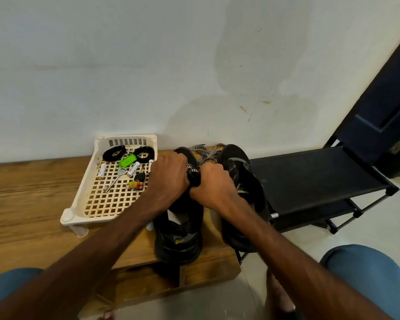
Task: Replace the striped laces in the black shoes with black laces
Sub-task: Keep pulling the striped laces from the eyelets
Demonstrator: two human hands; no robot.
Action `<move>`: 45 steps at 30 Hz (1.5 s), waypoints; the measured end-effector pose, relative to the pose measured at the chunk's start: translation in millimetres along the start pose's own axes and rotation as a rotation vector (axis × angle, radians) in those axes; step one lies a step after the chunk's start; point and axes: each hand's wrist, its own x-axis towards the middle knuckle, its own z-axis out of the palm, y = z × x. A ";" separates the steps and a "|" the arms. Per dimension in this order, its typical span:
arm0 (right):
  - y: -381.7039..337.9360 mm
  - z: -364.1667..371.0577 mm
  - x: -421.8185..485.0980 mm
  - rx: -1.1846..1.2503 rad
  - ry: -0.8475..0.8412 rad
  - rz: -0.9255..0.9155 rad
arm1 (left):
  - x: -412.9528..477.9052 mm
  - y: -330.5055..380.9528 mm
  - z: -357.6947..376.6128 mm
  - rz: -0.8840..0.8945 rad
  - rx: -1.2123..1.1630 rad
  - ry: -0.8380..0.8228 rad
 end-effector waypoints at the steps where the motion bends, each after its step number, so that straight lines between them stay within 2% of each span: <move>1: -0.5 0.5 0.6 -0.032 0.026 0.007 | 0.0 -0.3 0.9 0.013 -0.020 -0.007; 5: 2.6 0.2 0.8 -0.103 0.050 0.017 | -6.2 -5.8 5.2 -0.005 -0.175 0.001; 7: 6.5 -2.5 0.6 -0.115 0.041 0.020 | -8.8 -11.3 5.8 -0.107 -0.345 0.000; 10: 10.0 -7.9 0.2 -0.139 0.037 0.032 | -7.0 -27.3 0.6 -0.300 -0.724 -0.087; 11: 10.5 -8.9 -0.6 -0.141 0.035 0.037 | -6.2 -33.1 -1.2 -0.344 -0.772 -0.094; 16: 12.1 -8.4 -6.0 -0.157 0.056 0.036 | -2.6 -39.3 0.2 -0.250 -0.484 0.014; 18: 13.4 -9.2 -7.7 -0.157 0.062 0.037 | -4.0 -30.7 2.4 -0.139 -0.450 0.045; 22: 11.9 -8.6 -9.4 -0.154 0.076 0.011 | -11.4 -11.3 8.3 0.112 -0.306 -0.004; 26: 8.1 -6.6 -10.5 -0.174 0.075 0.003 | -9.2 -0.6 7.8 0.072 -0.126 0.020; 29: 6.5 -6.9 -10.5 -0.166 0.044 0.011 | -2.7 0.9 7.0 0.035 -0.135 0.066; 34: 6.4 -11.3 -10.9 -0.172 0.040 0.016 | 11.5 -16.6 -0.4 -0.045 -0.354 0.002; 38: 14.0 -16.7 -8.7 -0.179 0.034 0.049 | 23.0 -60.4 -15.8 -0.209 -0.322 0.205; 40: 17.2 -17.3 -7.8 -0.186 0.033 0.072 | 20.6 -71.9 -17.7 -0.242 -0.401 0.209; 42: 19.8 -16.3 -7.0 -0.190 0.039 0.085 | 13.2 -60.9 -12.4 -0.176 -0.489 0.137; 45: 22.4 -14.1 -5.8 -0.174 0.056 0.074 | -2.9 -23.5 3.3 0.033 -0.391 0.063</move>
